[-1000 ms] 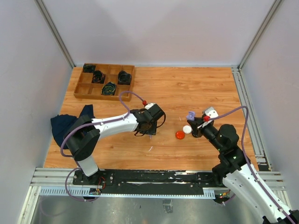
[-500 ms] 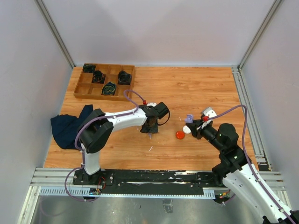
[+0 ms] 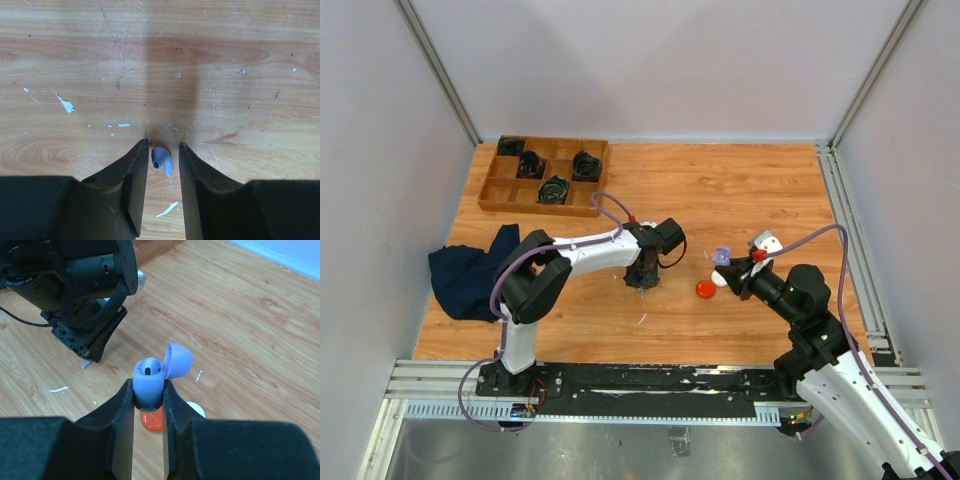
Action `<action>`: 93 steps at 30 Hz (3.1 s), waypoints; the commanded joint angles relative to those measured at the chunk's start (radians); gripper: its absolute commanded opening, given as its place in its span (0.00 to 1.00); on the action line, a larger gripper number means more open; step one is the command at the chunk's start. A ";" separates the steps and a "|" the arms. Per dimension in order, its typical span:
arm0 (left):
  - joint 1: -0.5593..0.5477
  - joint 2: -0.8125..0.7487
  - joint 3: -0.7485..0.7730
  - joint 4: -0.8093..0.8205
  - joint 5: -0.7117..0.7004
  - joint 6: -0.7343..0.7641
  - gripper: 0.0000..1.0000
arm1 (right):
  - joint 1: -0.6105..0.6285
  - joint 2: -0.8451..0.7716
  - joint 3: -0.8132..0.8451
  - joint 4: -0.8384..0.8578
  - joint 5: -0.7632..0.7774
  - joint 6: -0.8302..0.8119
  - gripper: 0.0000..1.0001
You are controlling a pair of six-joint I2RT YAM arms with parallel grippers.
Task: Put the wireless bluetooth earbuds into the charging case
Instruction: Pick up the earbud from the center of the board, then place the earbud in the charging case.
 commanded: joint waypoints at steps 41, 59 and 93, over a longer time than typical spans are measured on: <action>0.007 -0.268 -0.166 0.173 -0.078 0.069 0.20 | 0.018 0.009 0.022 0.110 -0.094 0.011 0.01; 0.007 -0.968 -0.581 0.911 -0.058 0.444 0.19 | 0.025 0.170 -0.037 0.563 -0.299 -0.002 0.01; -0.023 -1.024 -0.741 1.616 0.480 0.663 0.19 | 0.088 0.530 0.068 1.322 -0.555 0.209 0.01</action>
